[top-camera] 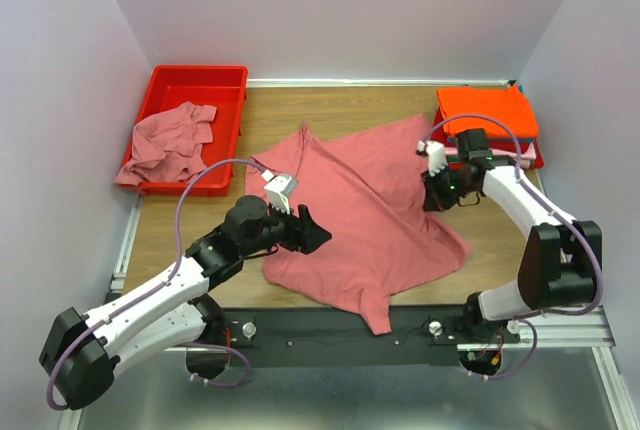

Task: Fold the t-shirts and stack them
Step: Flatten the tshirt out

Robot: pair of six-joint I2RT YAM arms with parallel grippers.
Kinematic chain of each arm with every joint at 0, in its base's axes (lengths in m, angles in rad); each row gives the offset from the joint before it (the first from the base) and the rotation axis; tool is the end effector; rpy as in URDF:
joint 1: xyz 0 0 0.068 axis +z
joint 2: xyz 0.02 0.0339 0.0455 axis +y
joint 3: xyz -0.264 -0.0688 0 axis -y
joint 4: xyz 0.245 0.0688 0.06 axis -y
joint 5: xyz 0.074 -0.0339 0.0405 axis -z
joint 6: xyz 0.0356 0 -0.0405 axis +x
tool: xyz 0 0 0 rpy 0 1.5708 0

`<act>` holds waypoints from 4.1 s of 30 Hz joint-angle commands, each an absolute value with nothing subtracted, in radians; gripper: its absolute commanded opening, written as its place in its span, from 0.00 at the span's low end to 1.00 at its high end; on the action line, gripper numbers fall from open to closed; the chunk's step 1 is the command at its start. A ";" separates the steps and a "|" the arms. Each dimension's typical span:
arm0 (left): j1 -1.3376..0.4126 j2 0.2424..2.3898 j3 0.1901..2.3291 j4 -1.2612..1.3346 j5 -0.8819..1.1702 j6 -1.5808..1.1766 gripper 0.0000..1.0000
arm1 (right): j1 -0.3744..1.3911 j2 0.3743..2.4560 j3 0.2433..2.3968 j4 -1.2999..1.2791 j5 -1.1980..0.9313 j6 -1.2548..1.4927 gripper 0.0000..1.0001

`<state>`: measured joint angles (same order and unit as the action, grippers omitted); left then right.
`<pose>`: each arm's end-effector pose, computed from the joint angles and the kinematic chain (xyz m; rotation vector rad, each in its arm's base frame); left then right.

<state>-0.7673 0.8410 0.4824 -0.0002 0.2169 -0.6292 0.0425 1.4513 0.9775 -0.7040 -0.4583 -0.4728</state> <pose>0.1360 -0.1418 0.2423 0.3015 2.0741 -1.1054 0.2736 0.0274 0.2194 -0.7862 2.5055 0.4863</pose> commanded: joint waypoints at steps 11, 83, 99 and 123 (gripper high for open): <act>-0.770 0.833 0.508 0.008 0.186 -0.609 0.77 | 0.189 1.454 1.023 -0.839 -0.562 -0.543 0.48; -0.770 0.858 0.515 0.008 0.173 -0.577 0.77 | 0.152 1.397 1.051 -0.862 -0.517 -0.462 0.47; -0.770 0.833 0.506 0.011 0.175 -0.569 0.77 | 0.118 1.393 1.102 -1.153 -0.284 -0.737 0.48; -0.770 0.879 0.520 0.043 0.201 -0.572 0.77 | 0.308 1.457 1.019 -1.043 -0.502 -0.686 0.43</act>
<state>-0.7673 0.8837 0.4976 0.0212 0.1955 -0.5793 0.2661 1.4387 0.9882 -1.1110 -0.4553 -0.7643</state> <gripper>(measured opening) 0.771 0.443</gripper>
